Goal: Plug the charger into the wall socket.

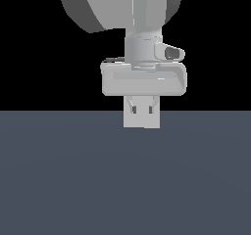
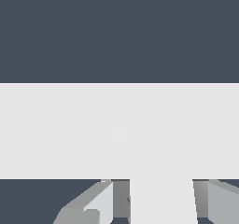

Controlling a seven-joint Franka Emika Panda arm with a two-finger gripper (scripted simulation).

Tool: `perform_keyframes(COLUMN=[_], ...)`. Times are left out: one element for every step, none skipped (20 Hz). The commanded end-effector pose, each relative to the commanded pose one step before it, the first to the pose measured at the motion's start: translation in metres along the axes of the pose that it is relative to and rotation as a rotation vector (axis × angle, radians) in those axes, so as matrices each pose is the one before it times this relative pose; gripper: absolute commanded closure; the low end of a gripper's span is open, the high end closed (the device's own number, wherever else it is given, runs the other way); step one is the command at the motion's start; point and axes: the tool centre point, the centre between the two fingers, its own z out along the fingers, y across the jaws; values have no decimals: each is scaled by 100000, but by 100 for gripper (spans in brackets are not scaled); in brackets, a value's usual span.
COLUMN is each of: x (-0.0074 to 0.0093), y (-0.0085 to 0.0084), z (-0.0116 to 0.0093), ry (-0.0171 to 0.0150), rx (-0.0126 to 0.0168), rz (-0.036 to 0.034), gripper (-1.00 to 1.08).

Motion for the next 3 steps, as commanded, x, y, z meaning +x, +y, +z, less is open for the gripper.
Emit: perform_keyframes(x=[172, -23, -15], y=[-7, -2, -1], z=[22, -6, -4], ry=[21, 0, 0], rx=[2, 0, 0], rz=[-6, 0, 0], gripper=[108, 108, 108])
